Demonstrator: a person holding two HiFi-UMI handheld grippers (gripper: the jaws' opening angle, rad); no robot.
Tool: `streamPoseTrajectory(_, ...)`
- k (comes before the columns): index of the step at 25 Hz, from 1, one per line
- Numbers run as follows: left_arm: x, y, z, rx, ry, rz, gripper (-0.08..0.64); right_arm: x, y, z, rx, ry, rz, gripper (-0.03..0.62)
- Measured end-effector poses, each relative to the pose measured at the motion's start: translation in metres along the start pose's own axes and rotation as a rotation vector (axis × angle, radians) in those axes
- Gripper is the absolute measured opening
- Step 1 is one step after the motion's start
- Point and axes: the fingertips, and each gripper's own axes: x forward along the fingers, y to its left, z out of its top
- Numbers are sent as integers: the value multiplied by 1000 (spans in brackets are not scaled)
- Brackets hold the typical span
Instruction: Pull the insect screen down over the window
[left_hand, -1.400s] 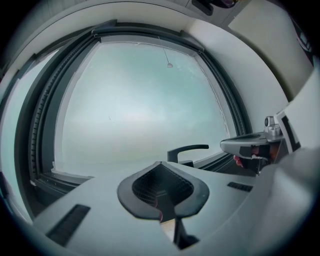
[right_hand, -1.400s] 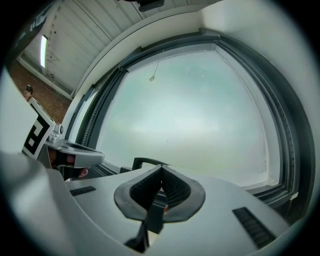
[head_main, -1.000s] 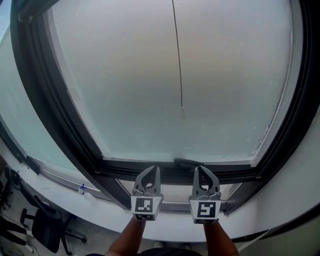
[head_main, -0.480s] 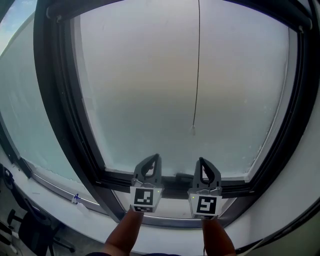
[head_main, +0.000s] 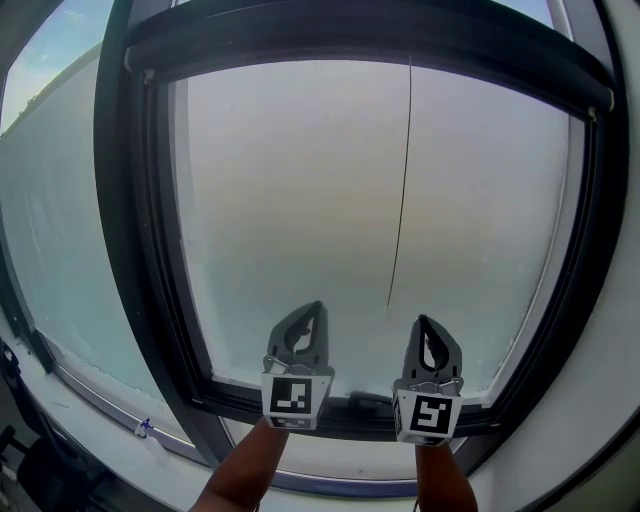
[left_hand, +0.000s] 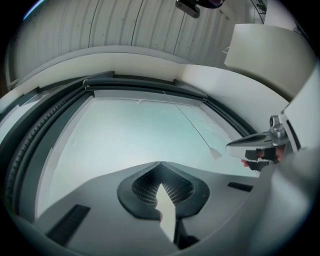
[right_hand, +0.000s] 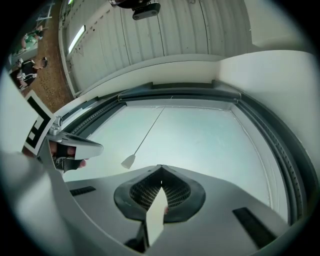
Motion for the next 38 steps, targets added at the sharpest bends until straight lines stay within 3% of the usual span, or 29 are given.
streamPoseTrajectory(9, 40, 5, 57, 175, -98, -26, -5, 37, -22, 59, -57, -144, -24, -5)
streamPoseTrajectory(13, 55, 8, 79, 186, -128, -15, -5, 54, -29, 76, -74, -160, -32, -5)
streamPoseTrajectory(17, 76, 8, 94, 184, -155, -56, -5, 71, -33, 97, -30, -165, -38, -5)
streamPoseTrajectory(21, 96, 11, 110, 224, -166, -57, -5, 86, -32, 113, -79, -174, -18, -5)
streamPoseTrajectory(24, 112, 12, 125, 320, -178, -43, -5, 97, -35, 121, -66, -163, -24, -5)
streamPoseTrajectory(28, 124, 16, 140, 433, -180, -10, -5, 107, -40, 125, -171, -144, -26, -5)
streamPoseTrajectory(33, 128, 20, 164, 637, -214, 44, -5, 114, -50, 145, -277, -157, -32, -5)
streamPoseTrajectory(38, 135, 24, 175, 780, -182, 41, -5, 119, -58, 166, -490, -174, -87, -5)
